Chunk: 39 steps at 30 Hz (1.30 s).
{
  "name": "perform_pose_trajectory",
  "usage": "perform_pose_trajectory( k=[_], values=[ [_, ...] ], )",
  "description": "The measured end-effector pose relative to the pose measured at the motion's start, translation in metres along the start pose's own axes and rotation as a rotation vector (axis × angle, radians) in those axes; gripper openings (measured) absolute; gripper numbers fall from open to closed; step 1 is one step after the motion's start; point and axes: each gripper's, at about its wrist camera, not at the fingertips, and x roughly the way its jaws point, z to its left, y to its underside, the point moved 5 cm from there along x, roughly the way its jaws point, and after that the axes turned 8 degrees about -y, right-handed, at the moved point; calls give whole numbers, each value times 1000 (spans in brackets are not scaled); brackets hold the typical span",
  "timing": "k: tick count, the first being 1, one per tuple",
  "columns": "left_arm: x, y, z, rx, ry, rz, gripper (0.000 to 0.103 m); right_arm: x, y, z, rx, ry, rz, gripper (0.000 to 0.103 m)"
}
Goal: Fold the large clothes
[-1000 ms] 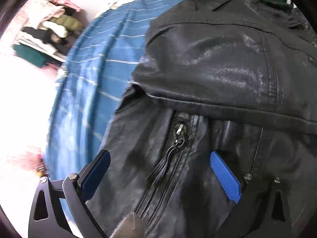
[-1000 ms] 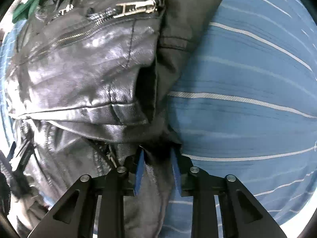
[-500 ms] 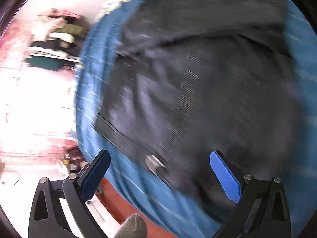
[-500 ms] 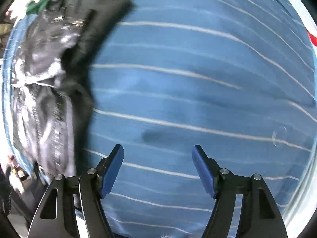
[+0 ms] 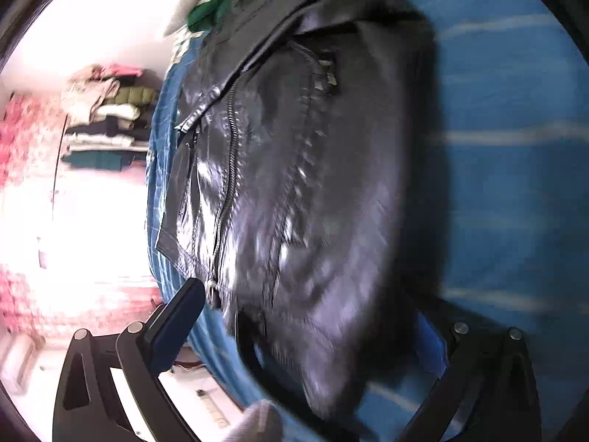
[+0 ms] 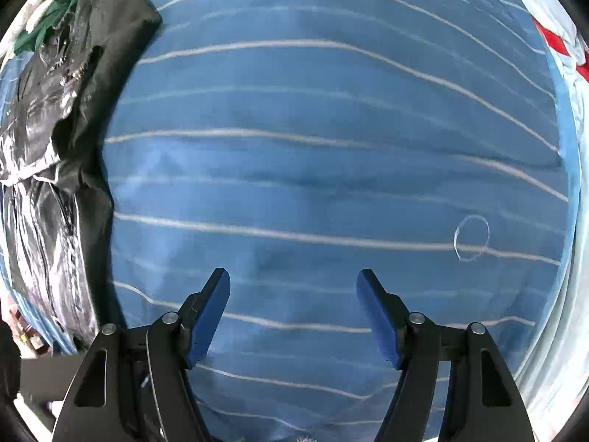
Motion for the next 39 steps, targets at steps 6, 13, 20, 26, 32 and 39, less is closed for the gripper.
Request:
perform_pose_trajectory(
  k=[6,13,20,26,32,39],
  values=[
    [14,-20,30,-121,118,-5,26,4,-45,52,-59,-248,-60,73],
    [11,-28,82,-242,267,-52,7,42,-92,129,32,-793,-85,86],
    [9,-33,110,-264,358,-77,7,71,-112,187,240,-938,-50,37],
    [27,-32,158,-328,475,-49,7,-8,-101,246,137,-811,-108,27],
    [71,-32,226,-444,637,23,8,-68,-106,363,-58,-638,-136,27],
    [174,-33,282,-584,721,106,15,-17,-128,524,-212,-378,-85,27]
  ],
)
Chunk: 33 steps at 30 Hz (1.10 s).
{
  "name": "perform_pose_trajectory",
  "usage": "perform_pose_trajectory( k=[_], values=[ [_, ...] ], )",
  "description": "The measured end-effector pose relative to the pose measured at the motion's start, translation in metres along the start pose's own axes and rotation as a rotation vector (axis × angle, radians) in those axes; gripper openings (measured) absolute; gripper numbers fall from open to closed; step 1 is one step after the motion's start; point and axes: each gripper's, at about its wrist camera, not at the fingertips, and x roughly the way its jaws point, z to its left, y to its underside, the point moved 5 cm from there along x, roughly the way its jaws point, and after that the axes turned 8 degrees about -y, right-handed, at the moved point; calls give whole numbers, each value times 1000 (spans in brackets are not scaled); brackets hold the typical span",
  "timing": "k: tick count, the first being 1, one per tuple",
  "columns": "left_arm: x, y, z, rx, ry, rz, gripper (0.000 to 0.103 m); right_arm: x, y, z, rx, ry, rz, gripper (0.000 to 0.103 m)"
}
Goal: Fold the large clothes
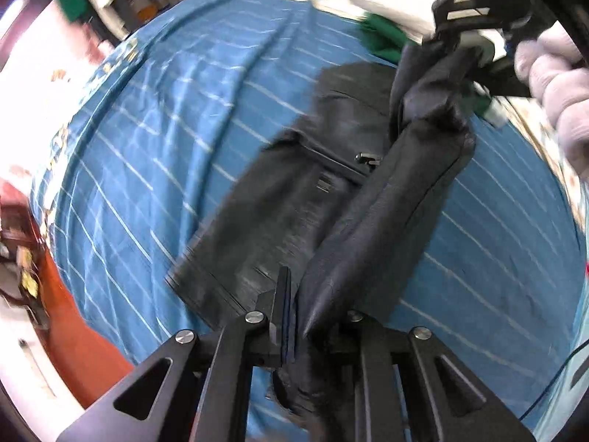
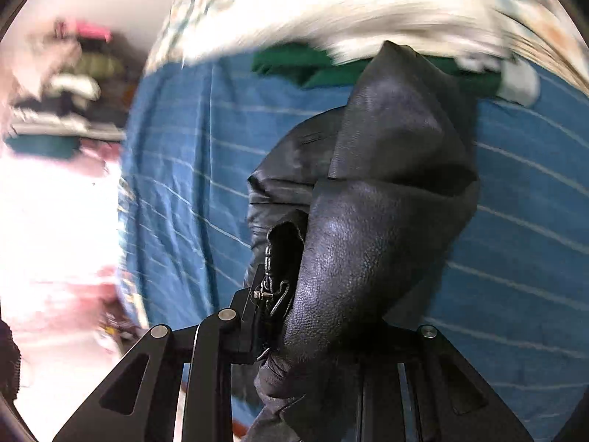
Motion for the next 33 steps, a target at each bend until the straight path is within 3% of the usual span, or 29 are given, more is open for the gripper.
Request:
perform_pose_trajectory(
  k=[2,4,6,7,9,11,12,13,16,17,18,21,25,26,28,30,33],
  values=[
    [25,-13,27,-56,-21,1,26,49,-14,20,-26,97,64,30],
    [47,-21,48,-79,-32,20,40,88,-23,31,-66,167,121,42],
    [66,-26,71,-134,-37,44,64,113,-27,38,-84,177,182,68],
    [71,-28,82,-167,-28,52,66,116,-28,43,-84,132,197,74],
    [74,-29,99,-216,-25,57,69,102,-33,51,-95,-38,187,80],
    [76,-26,107,-239,-50,46,78,73,-35,39,-85,-139,148,81],
    [78,-24,107,-242,-75,38,86,50,-38,21,-71,-147,96,81],
    [84,-20,105,-241,-111,32,87,31,-40,2,-56,-114,41,81],
    [118,-9,92,-197,-191,66,87,-25,-43,-85,22,128,-132,81],
    [127,-6,89,-188,-191,83,87,-30,-44,-114,61,118,-144,81],
    [135,-4,88,-193,-186,91,89,-28,-45,-130,88,79,-131,81],
    [143,-3,96,-263,-154,104,101,4,-56,-171,153,-186,-54,81],
    [149,1,103,-283,-139,106,103,54,-76,-174,168,-357,-13,82],
    [148,1,103,-276,-145,106,103,57,-81,-169,157,-368,-49,81],
    [145,0,102,-252,-164,113,103,59,-84,-159,140,-298,-99,53],
    [141,-8,103,-230,-189,115,103,50,-76,-161,192,-313,-137,26],
    [134,-13,109,-245,-203,117,103,15,-52,-175,316,-347,-214,16]
  ],
)
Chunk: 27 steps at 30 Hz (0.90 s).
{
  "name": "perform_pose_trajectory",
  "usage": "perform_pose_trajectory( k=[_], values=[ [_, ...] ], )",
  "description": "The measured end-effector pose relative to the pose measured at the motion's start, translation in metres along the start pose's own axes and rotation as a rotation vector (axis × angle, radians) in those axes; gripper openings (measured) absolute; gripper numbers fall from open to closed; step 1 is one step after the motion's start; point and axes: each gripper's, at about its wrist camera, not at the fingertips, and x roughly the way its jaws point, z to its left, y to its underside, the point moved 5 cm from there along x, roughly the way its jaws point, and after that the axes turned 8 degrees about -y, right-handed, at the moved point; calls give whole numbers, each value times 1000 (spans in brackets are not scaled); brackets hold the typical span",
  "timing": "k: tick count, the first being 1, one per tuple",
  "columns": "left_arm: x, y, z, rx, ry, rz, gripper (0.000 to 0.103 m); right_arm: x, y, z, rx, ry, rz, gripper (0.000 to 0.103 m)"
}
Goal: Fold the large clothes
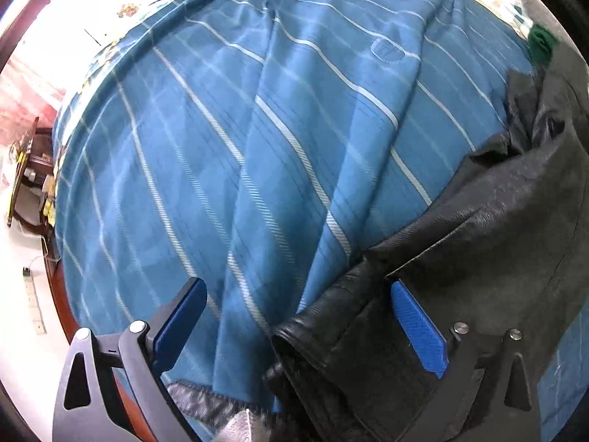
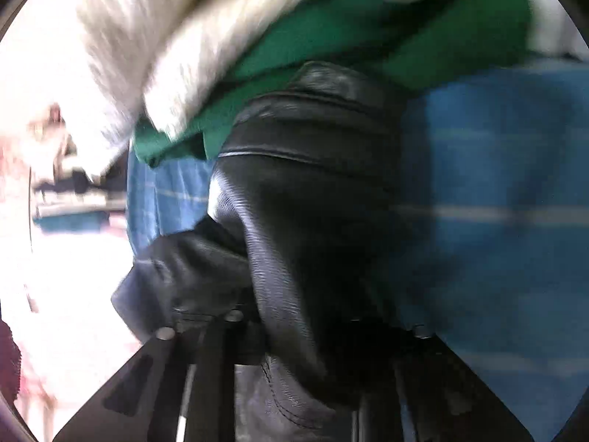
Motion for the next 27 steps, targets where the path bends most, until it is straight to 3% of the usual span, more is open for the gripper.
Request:
perform_pose_trajectory(
  k=[4,10,13,16,18,20,23,27],
  values=[
    [-17,-7,17,-38,-14,-2,103,-76,37,-24,127,18,-101,16],
    [-58,-7,17,38,-43,-97,103,-213,148,-113,346,230,-181,16],
    [-63,3,2,80,-27,-89,103,-234,195,-156,473,305,-140,20],
    [-68,17,-20,126,-62,-80,103,-235,215,-180,564,323,-87,37],
    [-71,22,-32,142,-63,-77,103,-245,213,-172,545,326,-97,52],
    [-75,25,-44,145,-33,-67,103,-262,210,-154,427,408,-152,58],
    [-71,29,-60,127,7,-30,103,-262,206,-115,224,520,-132,58],
    [-43,32,-73,176,-88,-30,103,-233,206,-75,28,738,-56,59]
  ],
)
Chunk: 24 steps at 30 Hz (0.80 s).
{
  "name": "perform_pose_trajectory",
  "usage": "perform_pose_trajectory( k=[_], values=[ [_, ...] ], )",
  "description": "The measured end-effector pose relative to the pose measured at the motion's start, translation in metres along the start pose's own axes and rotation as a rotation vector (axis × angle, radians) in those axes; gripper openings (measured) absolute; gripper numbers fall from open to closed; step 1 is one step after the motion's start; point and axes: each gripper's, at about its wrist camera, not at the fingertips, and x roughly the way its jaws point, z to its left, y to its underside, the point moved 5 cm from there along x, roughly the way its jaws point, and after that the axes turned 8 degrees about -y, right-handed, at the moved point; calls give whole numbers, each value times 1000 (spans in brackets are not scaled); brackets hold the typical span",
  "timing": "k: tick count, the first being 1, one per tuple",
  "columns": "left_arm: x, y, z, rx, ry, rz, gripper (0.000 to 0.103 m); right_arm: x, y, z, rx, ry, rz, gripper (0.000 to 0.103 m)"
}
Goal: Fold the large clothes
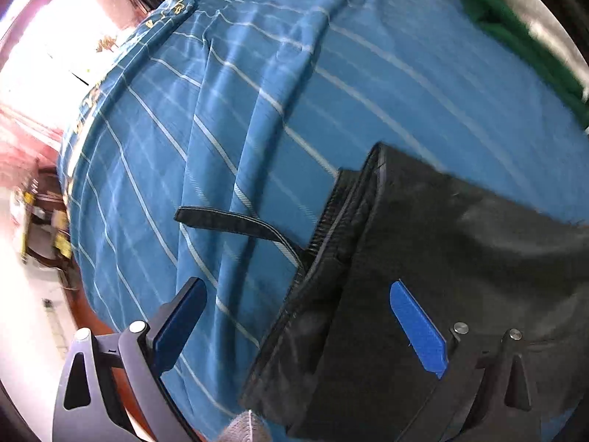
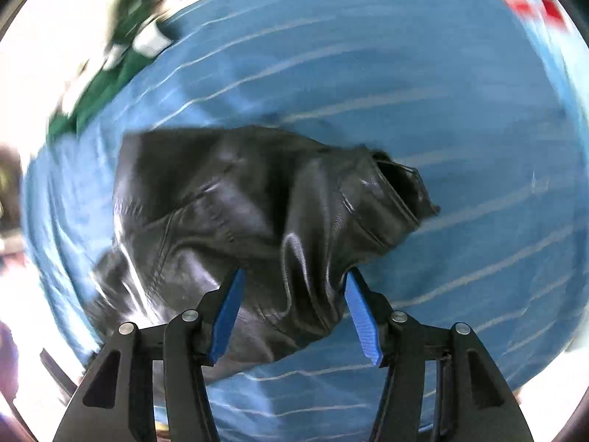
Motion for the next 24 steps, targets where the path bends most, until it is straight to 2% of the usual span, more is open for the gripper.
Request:
perform_pose_trajectory(
  k=[1,4,6,8,9,10,12,13,15,17,18,19,22,24],
  values=[
    [11,1,-2,14,-15,24,103,0,3,0,24,56,11,59],
    [26,2,-2,-3,36,64,103,-11,22,-32,189,91,33,59],
    [27,1,-3,0,43,65,103,-21,35,-56,310,57,19,59],
    [31,1,-5,20,51,48,103,-28,41,-66,324,33,-32,59],
    [33,1,-7,23,56,40,103,-30,43,-68,310,4,-45,59],
    [36,2,-8,19,68,31,103,-22,39,-54,291,-67,-42,59],
    [41,4,-6,-17,115,21,103,-11,21,-10,166,-232,-58,58],
    [44,5,-3,-37,138,21,103,-8,12,3,109,-266,-60,57],
    [50,9,3,-104,214,18,103,5,-15,46,-17,-334,-94,48],
    [53,12,8,-127,264,-1,103,21,-35,80,-113,-394,-95,43],
    [54,13,10,-127,277,-11,103,28,-41,94,-153,-392,-84,35],
    [55,13,11,-128,292,-21,103,42,-53,106,-167,-348,-76,32],
    [57,15,18,-125,322,-30,103,86,-75,110,-127,-309,-2,31],
    [57,13,19,-123,337,-19,103,96,-85,118,-145,-271,30,31]
  ],
)
